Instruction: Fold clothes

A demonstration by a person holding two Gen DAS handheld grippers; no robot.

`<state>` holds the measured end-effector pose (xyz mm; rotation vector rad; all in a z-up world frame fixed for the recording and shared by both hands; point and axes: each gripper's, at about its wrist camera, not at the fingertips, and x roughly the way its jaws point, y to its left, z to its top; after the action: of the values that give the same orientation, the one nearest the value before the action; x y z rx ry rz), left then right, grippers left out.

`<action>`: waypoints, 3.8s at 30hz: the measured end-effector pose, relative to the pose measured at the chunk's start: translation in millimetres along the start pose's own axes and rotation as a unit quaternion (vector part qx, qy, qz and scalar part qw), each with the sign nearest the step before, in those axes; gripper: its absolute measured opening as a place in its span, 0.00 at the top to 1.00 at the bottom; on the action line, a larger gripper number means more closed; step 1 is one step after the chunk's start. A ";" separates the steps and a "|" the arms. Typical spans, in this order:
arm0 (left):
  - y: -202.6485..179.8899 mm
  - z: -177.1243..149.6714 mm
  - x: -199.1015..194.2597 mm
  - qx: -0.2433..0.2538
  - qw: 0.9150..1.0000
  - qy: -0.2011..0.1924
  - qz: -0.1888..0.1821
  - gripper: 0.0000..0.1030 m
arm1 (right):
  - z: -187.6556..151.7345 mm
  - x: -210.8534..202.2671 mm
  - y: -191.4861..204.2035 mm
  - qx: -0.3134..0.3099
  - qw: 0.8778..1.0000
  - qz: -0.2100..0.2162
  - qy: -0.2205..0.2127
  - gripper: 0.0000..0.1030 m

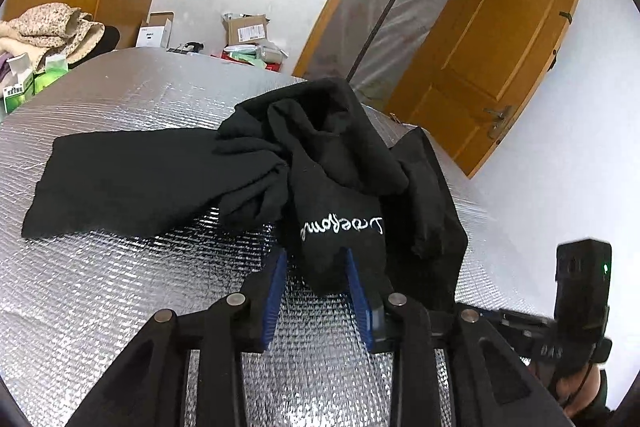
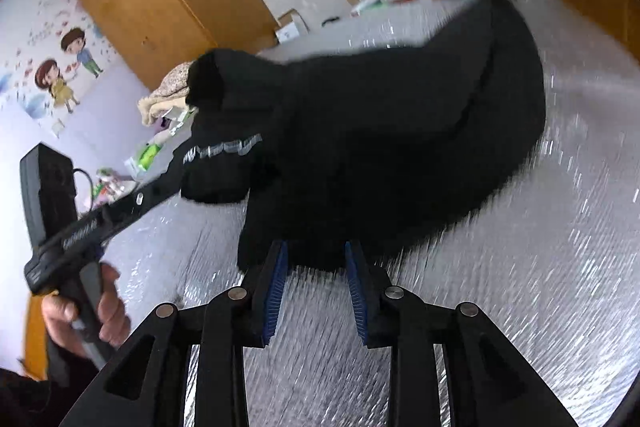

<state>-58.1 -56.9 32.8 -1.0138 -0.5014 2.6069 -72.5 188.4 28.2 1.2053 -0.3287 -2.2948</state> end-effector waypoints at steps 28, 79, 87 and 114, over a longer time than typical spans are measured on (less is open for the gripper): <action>-17.4 -0.4 -19.0 0.017 0.997 -0.029 0.064 0.92 | 2.4 31.2 -14.7 0.177 0.973 0.144 0.034 0.63; 139.6 -2.6 -174.1 -0.114 0.941 -0.105 0.301 0.88 | -2.0 -2.1 34.9 0.005 0.994 0.104 0.023 0.69; 132.5 -16.3 -196.7 -0.133 0.937 -0.130 0.296 0.86 | 11.1 2.4 -18.0 0.052 0.998 0.040 0.011 0.69; 56.9 -54.6 -74.9 -0.045 0.989 0.031 0.135 0.88 | 54.0 23.3 -70.5 0.092 0.994 -0.055 -0.038 0.98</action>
<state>24.2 -125.7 15.1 -1.2667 -0.5009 2.7974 -151.2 232.9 12.2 1.2538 -0.5239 -2.4538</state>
